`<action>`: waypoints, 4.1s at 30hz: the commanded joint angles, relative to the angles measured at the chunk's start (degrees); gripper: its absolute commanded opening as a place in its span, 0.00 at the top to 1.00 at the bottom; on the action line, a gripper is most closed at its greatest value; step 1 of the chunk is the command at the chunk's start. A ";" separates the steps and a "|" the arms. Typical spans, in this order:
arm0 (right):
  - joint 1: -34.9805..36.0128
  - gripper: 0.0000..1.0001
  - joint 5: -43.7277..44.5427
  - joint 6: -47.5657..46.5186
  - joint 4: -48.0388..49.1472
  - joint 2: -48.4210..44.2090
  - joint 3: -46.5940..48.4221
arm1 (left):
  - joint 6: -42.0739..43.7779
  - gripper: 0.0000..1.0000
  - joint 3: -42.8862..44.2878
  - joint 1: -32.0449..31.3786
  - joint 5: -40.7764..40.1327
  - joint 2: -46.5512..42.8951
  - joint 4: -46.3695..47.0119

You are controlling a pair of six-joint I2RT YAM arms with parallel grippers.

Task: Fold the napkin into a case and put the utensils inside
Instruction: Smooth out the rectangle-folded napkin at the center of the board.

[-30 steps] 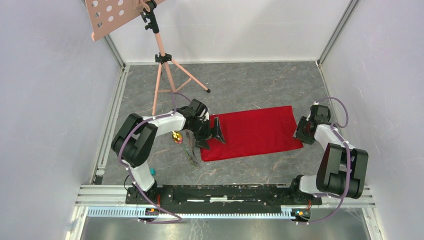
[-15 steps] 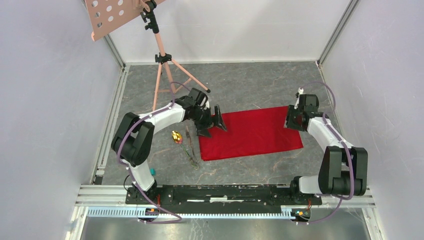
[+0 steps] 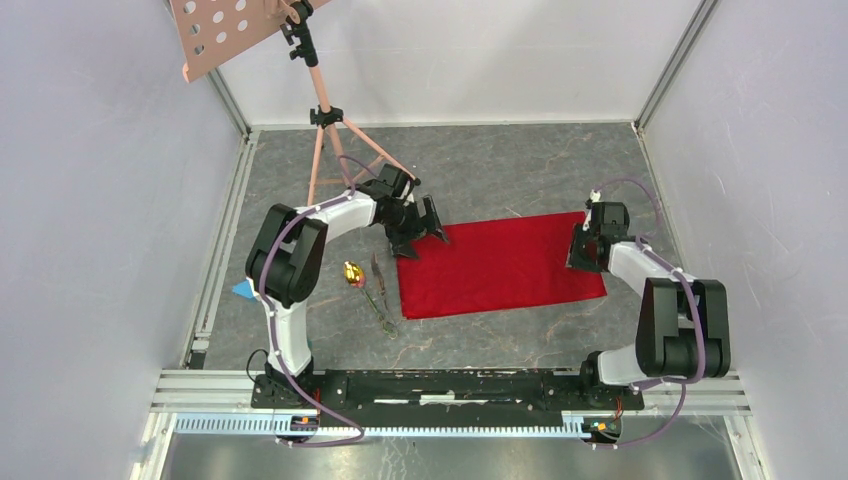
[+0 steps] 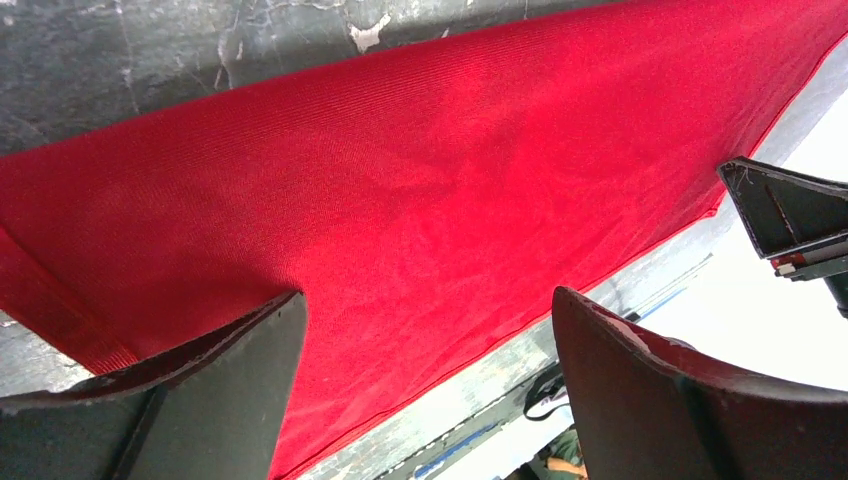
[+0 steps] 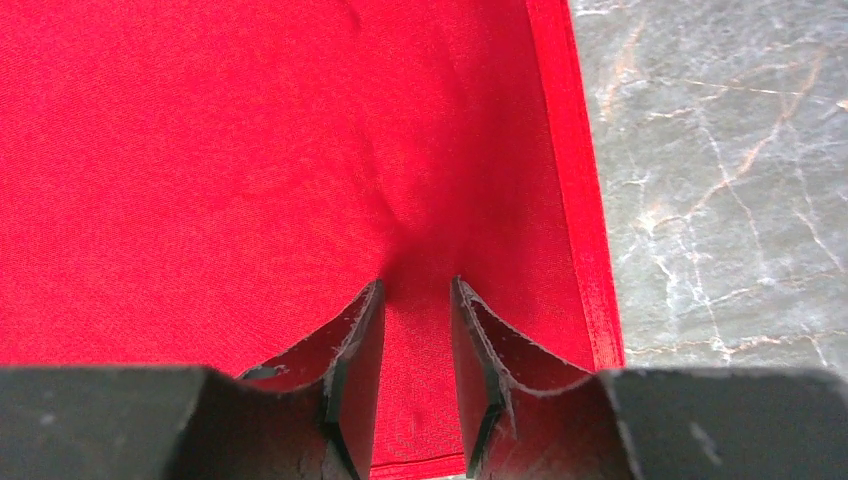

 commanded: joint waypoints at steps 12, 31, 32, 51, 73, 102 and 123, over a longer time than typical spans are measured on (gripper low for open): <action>5.44 0.59 -8.62 3.39 7.41 -5.19 -12.64 | 7.09 0.00 7.04 8.78 -12.16 6.07 -10.71; 11.99 0.47 -8.18 3.39 4.10 -4.56 3.30 | 4.88 0.00 1.78 7.85 -5.85 -6.96 -7.22; 11.75 0.47 -8.58 3.41 4.10 -3.47 4.46 | 4.51 0.00 1.07 7.80 -5.57 -7.25 -6.47; 0.15 0.47 -5.23 0.25 3.29 4.37 2.52 | 4.83 0.00 2.24 0.80 -1.23 -7.43 -3.19; 1.42 0.36 -4.04 -7.10 -17.22 2.40 15.62 | -0.20 0.00 14.30 -2.39 3.68 9.79 -3.36; -3.53 0.46 -3.09 -10.80 -27.68 9.99 21.29 | 10.75 0.00 14.98 -2.94 1.04 -7.43 -9.45; -3.85 0.44 -0.35 -11.53 -24.91 14.88 18.50 | 10.65 0.00 14.08 -3.45 1.94 -9.22 -8.24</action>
